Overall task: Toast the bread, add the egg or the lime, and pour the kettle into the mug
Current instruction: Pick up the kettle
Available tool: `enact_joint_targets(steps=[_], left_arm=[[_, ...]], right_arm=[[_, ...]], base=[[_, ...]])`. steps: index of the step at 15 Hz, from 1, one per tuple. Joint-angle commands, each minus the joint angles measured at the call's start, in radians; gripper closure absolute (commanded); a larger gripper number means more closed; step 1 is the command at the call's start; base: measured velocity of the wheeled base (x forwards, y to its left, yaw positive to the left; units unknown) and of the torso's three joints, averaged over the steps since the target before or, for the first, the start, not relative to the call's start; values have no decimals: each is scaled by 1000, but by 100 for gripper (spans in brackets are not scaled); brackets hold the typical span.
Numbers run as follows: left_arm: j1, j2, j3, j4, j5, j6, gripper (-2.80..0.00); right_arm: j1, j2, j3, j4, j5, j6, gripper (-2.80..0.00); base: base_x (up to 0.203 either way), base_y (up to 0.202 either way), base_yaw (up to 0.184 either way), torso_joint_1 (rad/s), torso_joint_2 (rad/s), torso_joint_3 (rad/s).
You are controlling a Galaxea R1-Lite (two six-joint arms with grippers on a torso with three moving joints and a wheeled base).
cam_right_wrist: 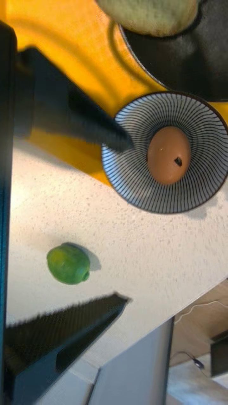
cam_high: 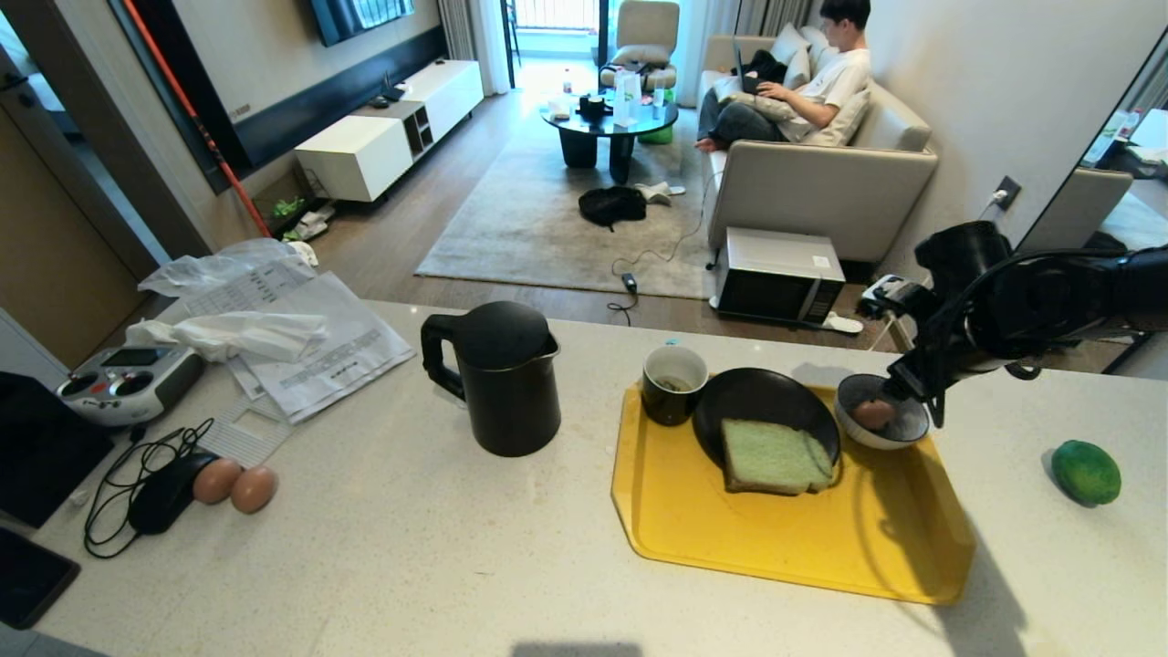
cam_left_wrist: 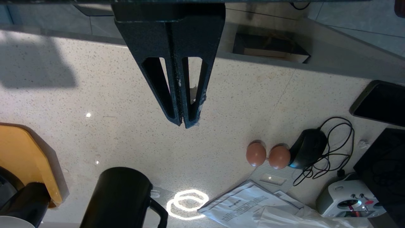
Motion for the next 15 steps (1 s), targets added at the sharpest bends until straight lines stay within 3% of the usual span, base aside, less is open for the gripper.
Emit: enact_joint_targets(steps=[1, 9, 15], left_arm=[[0, 1, 1, 0, 0, 0, 0], [0, 1, 0, 0, 0, 0, 0], [0, 1, -1, 0, 0, 0, 0]], right_arm=[[1, -122, 41, 1, 7, -4, 0], [-2, -571, 366, -25, 80, 17, 0], [-17, -894, 723, -338, 85, 234, 0]], base=[[0, 0, 0, 0, 0, 0], [0, 0, 0, 0, 0, 0], [0, 0, 0, 0, 0, 0]])
